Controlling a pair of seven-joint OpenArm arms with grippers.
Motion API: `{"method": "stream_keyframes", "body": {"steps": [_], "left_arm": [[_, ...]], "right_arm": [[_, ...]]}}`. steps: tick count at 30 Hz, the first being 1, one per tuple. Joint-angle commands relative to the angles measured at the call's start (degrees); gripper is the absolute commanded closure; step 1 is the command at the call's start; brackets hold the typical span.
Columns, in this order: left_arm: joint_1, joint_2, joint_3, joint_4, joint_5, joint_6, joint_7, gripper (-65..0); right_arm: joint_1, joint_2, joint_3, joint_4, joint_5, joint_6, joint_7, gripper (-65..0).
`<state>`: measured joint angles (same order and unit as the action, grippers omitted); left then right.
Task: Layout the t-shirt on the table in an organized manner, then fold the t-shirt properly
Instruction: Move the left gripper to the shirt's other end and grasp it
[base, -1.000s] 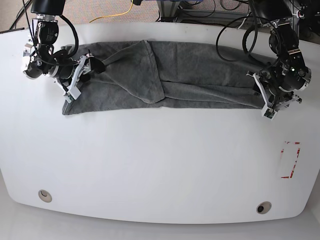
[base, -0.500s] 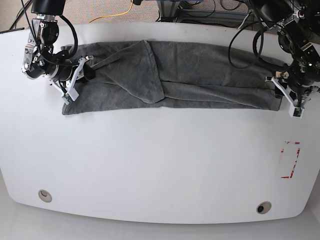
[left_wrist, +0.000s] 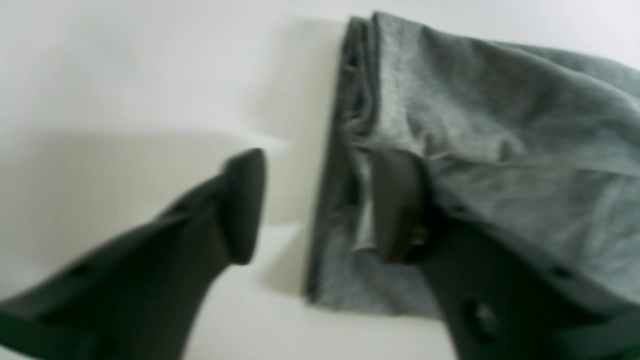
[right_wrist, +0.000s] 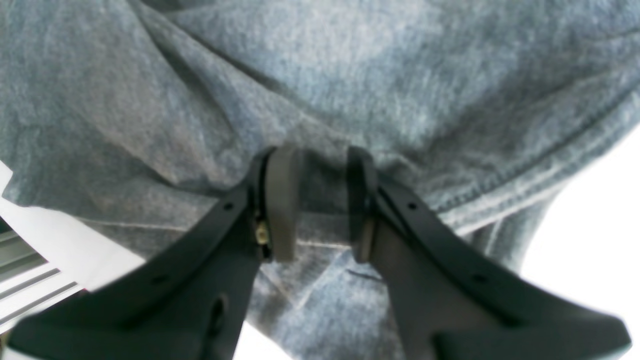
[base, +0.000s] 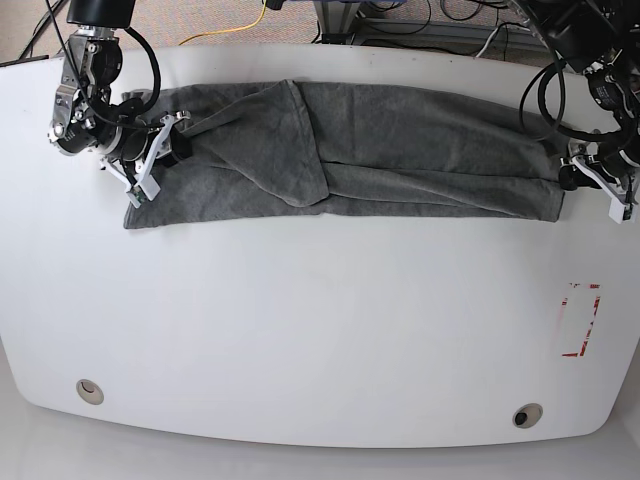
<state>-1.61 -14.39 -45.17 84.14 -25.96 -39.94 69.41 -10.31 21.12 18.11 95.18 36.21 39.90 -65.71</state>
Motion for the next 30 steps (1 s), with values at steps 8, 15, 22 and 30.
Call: {"method": "stream_keyframes", "body": {"steps": [8,15,22,30], "left_arm": [[-1.7,-5.3,0.2,-9.8,-8.7,-0.1,-1.1,-36.9],[-4.3,-5.7,0.4,-16.5,-10.2,-0.1,-1.1,-36.9],[-5.3,-5.4,4.0,-18.6,-10.3,-0.1,-1.1,-36.9],[-4.8,-5.4,8.6,-18.2,-10.4,-0.1,-0.9,-36.8]], "right_arm": [[-0.4,-0.3,0.4,0.9,0.8,0.1,0.9,-16.2],[-0.5,-0.5,0.4,0.9,1.2,0.1,0.9,-16.2],[-0.5,-0.6,0.4,0.9,1.2,0.1,0.9,-16.0],[-0.4,-0.6,0.5,0.9,1.1,0.1,0.9,-16.0]]}}
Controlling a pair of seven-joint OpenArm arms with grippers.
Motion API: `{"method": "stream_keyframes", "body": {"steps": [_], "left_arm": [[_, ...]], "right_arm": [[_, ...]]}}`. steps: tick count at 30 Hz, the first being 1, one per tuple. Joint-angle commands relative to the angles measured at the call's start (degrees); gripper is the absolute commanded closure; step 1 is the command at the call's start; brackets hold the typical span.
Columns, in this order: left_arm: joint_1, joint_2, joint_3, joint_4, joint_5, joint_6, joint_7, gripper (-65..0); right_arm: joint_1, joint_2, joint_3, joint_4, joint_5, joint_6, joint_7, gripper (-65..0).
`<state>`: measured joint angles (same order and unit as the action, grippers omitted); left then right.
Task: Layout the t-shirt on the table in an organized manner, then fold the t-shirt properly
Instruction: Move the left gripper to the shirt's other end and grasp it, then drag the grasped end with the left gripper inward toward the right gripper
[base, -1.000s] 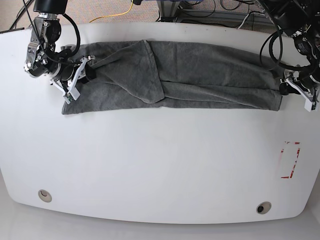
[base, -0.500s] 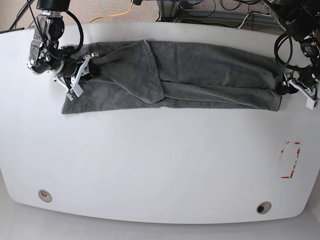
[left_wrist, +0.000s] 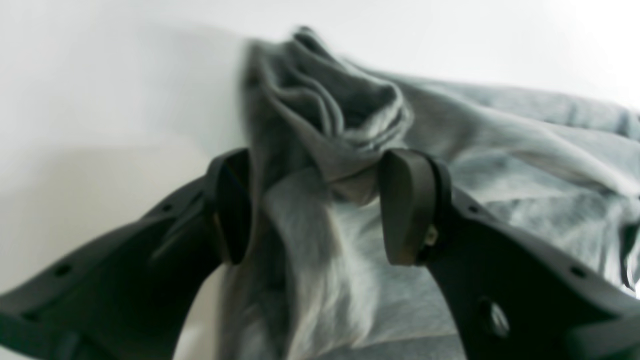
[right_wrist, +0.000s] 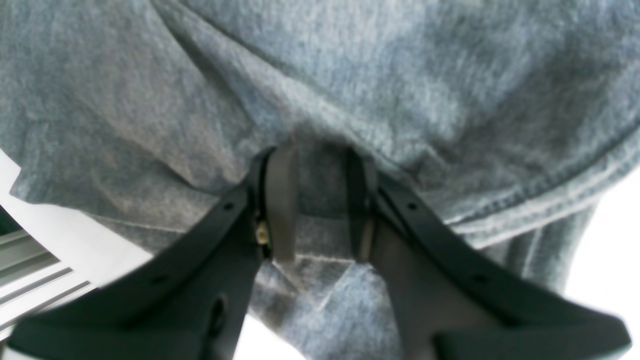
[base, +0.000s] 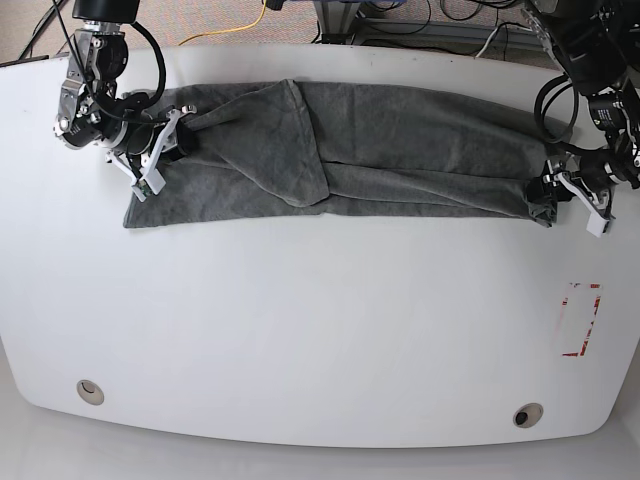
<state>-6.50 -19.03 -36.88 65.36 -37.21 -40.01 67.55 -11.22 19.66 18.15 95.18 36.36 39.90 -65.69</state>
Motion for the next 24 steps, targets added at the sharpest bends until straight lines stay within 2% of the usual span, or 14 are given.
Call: {"method": "stream_keyframes", "body": {"steps": [1,6,8,12,15,24], "left_arm": [[0.1,-0.8,0.9,0.5,0.9,0.0,1.0,-36.7],[2.2,-0.8,3.0,0.6,0.8,0.0,1.0,-36.4],[2.7,-0.9,3.3,1.5,0.8,0.0,1.0,-33.5],[3.0,-0.9,4.3,4.4,0.9,0.0,1.0,-17.4],[4.5,-1.0,5.5,6.0,0.9,0.0,1.0,-8.9],[7.6,-0.9,5.9,15.9,0.9,0.0,1.0,-6.9]], "right_arm": [[0.5,0.9,0.5,0.9,1.0,0.1,0.9,-16.0],[0.5,0.9,0.5,0.9,1.0,0.1,0.9,-16.0],[0.5,0.9,0.6,0.9,1.0,0.1,0.9,-16.0],[0.6,0.9,0.6,0.8,1.0,0.1,0.9,-16.0],[0.7,0.9,0.6,0.8,1.0,0.1,0.9,-16.0],[1.0,0.8,0.6,-1.1,1.0,0.1,0.9,-16.0]]}}
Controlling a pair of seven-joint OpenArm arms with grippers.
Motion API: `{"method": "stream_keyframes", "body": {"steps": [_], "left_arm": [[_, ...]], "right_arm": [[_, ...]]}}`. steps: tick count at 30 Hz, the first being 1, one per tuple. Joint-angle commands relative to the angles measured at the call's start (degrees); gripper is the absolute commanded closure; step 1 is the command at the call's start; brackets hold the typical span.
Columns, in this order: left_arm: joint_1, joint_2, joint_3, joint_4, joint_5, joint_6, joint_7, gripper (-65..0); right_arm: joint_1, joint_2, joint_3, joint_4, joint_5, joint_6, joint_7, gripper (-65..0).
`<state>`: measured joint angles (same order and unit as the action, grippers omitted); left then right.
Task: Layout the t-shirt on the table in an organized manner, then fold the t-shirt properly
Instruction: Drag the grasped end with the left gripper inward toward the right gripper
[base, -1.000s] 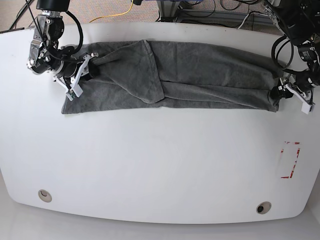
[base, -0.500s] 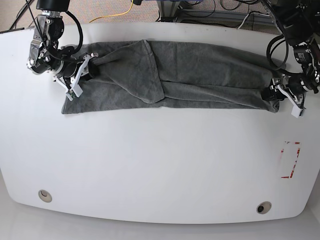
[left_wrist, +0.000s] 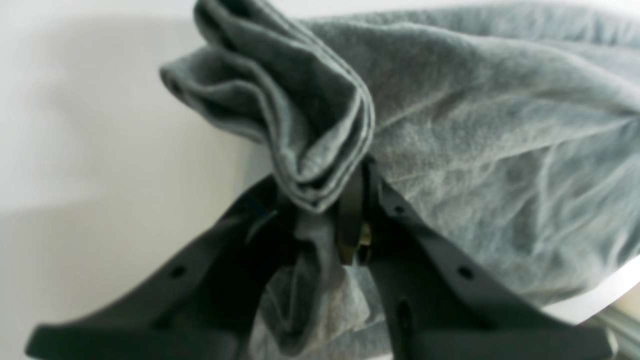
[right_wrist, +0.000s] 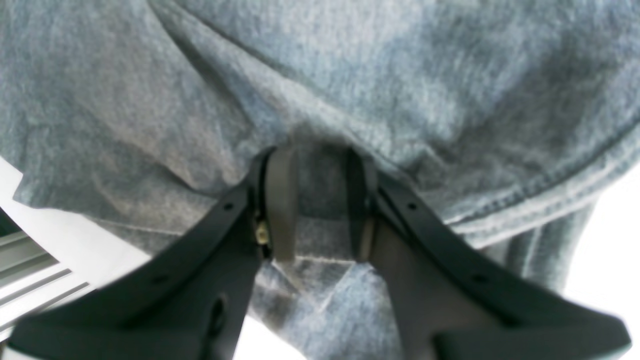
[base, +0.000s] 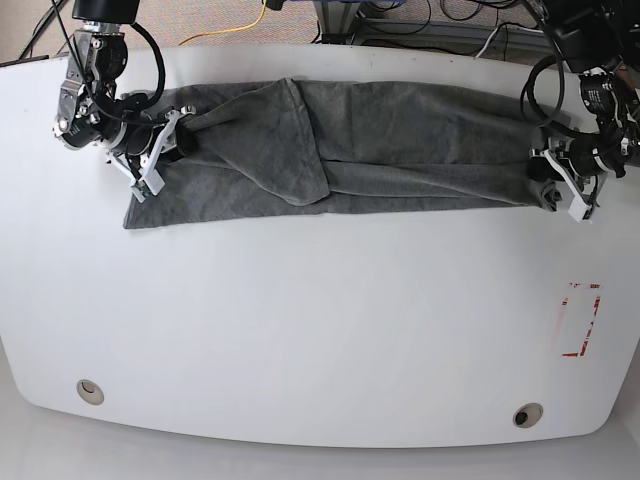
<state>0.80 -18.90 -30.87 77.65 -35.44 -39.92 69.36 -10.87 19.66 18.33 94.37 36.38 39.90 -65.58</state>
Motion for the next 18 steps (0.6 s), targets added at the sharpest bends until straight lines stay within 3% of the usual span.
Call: {"method": "stream_keyframes", "body": {"steps": [1,12,18], "left_arm": [[0.8,-1.0,-0.1,5.6,-0.8,-0.1,-0.8,-6.9],[4.5,-1.2,8.7,23.8,-0.9,-0.1,-0.8,-7.2],[4.9,-0.8,15.9,28.6,-0.9,-0.1,-0.7,-7.2]], "right_arm": [[0.6,0.8,0.4,-1.0,0.9,0.1,0.9,-16.0],[2.1,0.8,0.5,-5.9,1.0,0.1,1.0,-16.0],[2.3,-0.4,0.5,-5.8,1.0,0.1,1.0,-16.0]]}}
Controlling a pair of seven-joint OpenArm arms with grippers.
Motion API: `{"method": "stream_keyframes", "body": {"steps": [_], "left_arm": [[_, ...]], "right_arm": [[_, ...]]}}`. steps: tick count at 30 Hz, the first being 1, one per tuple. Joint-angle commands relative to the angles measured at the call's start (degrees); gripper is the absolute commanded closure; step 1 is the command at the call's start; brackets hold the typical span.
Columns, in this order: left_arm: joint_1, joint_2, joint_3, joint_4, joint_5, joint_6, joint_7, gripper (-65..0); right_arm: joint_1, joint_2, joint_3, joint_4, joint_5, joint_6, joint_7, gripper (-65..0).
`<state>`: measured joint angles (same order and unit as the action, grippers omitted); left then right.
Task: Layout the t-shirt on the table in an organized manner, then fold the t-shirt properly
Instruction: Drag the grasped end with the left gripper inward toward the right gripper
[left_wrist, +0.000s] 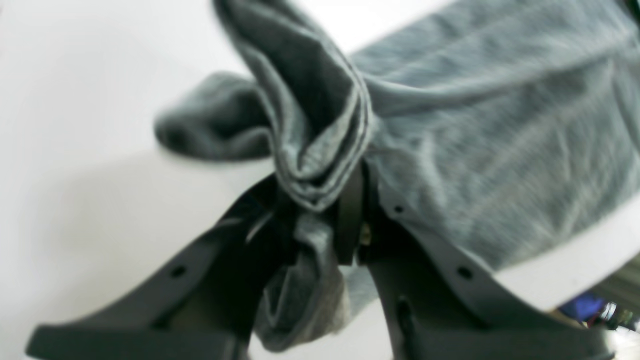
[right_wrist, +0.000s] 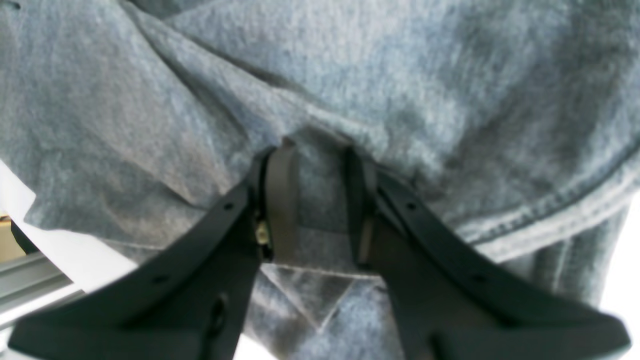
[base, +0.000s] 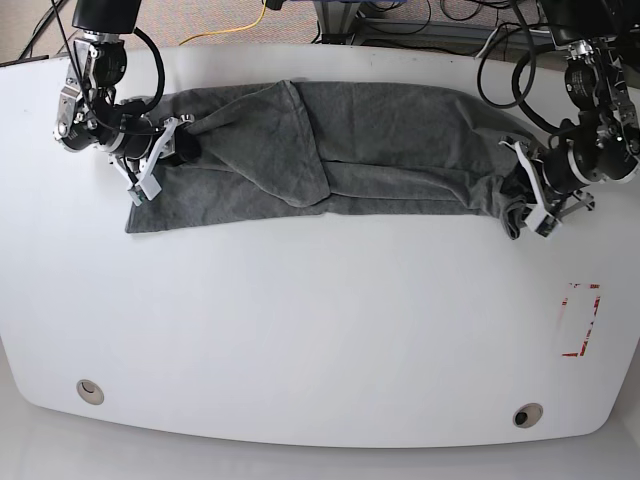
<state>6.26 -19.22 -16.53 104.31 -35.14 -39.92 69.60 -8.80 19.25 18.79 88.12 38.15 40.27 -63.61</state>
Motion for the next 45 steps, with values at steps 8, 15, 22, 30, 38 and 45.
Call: {"method": "stream_keyframes", "body": {"steps": [8,15,22,30,38,45], "left_arm": [[-2.6,5.2,8.3,2.3,-1.1,-0.1,-0.5,-7.2],[-5.4,11.2,11.0,2.0,-1.1,-0.1,2.9,-7.4],[-6.5,16.7,14.3,1.8,-1.0,-0.1,3.1,-7.4],[-8.2,18.7,18.7,0.4,-1.0,-0.1,3.1,-7.4],[-8.9,18.8,20.2,-1.8,-1.0,-0.1,2.9,-10.8],[-9.3,18.7,21.4,-1.5,-1.3,-0.1,3.2,-29.7]], "right_arm": [[0.3,-0.3,0.1,0.5,-0.7,-0.3,-1.0,-16.0],[0.3,-0.3,0.1,0.5,-0.7,-0.3,-1.0,-16.0],[0.4,-0.7,0.1,0.5,-0.7,-0.3,-1.0,-16.0],[1.5,-1.0,0.1,0.5,-0.7,-0.3,-0.9,-16.0],[2.2,-1.1,0.1,0.5,-0.7,-0.3,-0.9,-16.0],[2.7,-1.1,0.1,0.5,-0.7,-0.3,-0.9,-16.0]]}}
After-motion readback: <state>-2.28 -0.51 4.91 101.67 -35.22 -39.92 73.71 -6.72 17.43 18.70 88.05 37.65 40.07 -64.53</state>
